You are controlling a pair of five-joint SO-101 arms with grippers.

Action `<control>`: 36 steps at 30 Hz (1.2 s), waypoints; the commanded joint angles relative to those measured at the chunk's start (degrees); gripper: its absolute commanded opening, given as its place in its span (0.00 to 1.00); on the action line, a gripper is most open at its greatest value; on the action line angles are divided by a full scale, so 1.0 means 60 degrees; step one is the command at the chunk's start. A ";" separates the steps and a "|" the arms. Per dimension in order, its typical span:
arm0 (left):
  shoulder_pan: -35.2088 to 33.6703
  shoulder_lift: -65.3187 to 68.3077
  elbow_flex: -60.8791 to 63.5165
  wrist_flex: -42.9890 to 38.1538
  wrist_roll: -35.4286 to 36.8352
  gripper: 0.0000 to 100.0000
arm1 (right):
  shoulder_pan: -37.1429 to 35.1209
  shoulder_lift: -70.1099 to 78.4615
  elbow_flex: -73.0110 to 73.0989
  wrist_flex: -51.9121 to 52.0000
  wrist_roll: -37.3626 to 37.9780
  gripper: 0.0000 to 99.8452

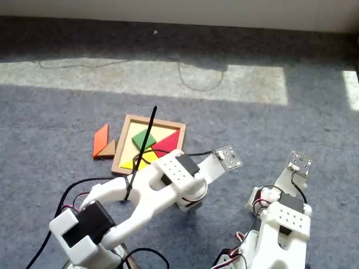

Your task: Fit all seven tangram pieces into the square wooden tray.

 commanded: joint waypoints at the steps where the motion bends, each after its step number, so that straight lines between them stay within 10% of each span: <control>1: -0.0095 -0.0154 -0.0418 0.0132 -0.0015 0.14 | 0.0212 -0.0066 0.0022 -0.0066 0.0088 0.00; 13: -0.0974 -0.2571 -0.0198 0.0733 -0.0220 0.14 | 0.0212 -0.0066 0.0022 -0.0066 0.0088 0.00; 25: -0.4168 -0.1619 -0.2264 0.0908 -0.4615 0.14 | 0.0198 -0.0066 0.0022 -0.0066 0.0088 0.00; 36: -0.4608 0.1150 -0.4637 0.0879 -0.7780 0.14 | 0.0198 -0.0066 0.0022 -0.0066 0.0088 0.00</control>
